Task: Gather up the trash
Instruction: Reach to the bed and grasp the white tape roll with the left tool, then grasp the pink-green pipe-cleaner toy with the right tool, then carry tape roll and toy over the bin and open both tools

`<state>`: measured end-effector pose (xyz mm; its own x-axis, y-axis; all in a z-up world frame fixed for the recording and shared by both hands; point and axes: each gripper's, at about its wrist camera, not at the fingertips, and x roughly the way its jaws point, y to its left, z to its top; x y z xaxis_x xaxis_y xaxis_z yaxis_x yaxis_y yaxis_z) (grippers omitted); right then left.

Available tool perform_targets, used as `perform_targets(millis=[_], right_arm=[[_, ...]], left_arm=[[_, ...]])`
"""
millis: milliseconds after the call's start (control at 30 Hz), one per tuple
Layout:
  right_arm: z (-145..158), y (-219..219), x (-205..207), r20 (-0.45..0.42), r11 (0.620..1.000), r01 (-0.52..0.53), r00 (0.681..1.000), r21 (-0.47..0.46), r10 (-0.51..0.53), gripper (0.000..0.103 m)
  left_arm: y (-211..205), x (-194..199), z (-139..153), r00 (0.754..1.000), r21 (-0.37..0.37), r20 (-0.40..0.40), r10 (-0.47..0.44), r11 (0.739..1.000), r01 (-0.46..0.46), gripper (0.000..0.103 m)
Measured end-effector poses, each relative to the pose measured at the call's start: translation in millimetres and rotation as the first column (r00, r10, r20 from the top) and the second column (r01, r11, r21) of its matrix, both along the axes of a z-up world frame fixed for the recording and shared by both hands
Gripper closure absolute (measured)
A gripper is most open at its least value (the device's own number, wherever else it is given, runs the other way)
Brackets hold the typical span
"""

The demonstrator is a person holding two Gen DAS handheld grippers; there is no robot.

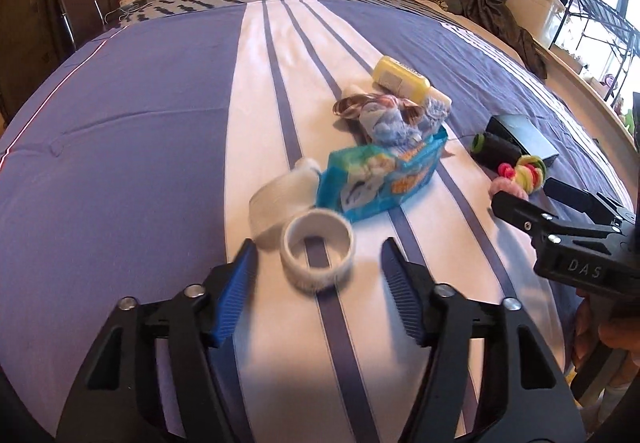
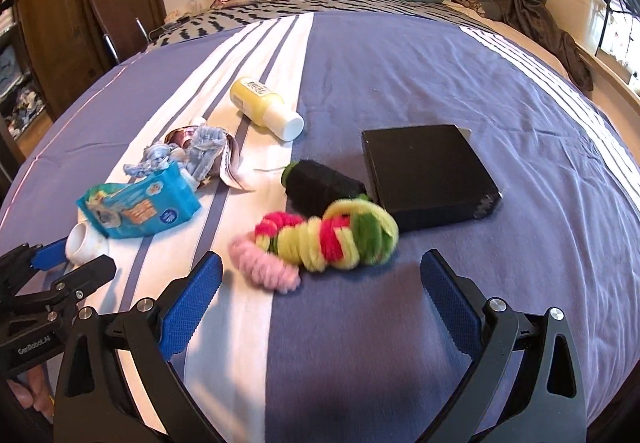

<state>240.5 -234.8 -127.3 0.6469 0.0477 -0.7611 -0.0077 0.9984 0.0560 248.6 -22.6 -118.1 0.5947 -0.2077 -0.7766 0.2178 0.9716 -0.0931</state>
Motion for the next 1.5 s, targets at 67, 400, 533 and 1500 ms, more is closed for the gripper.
perform_targets(millis=[67, 400, 533, 1500], right_arm=[[-1, 3, 4, 0.000, 1.000, -0.005, 1.000, -0.014, 0.005, 0.006], [5, 1, -16, 0.029, 1.000, -0.010, 1.000, -0.005, 0.010, 0.028], [9, 2, -35, 0.035, 1.000, -0.022, 0.999, 0.011, 0.022, 0.028], [47, 19, -186, 0.140, 0.992, -0.121, 0.983, 0.038, 0.114, 0.028]], left_arm=[[1, 3, 0, 1.000, 0.003, 0.001, 0.005, 1.000, -0.005, 0.058], [7, -9, 3, 1.000, -0.010, 0.002, 0.009, 1.000, -0.009, 0.072], [12, -26, 5, 1.000, -0.021, 0.002, 0.015, 1.000, -0.015, 0.072], [5, -204, 45, 0.991, -0.024, 0.133, -0.033, 0.999, 0.037, 0.072]])
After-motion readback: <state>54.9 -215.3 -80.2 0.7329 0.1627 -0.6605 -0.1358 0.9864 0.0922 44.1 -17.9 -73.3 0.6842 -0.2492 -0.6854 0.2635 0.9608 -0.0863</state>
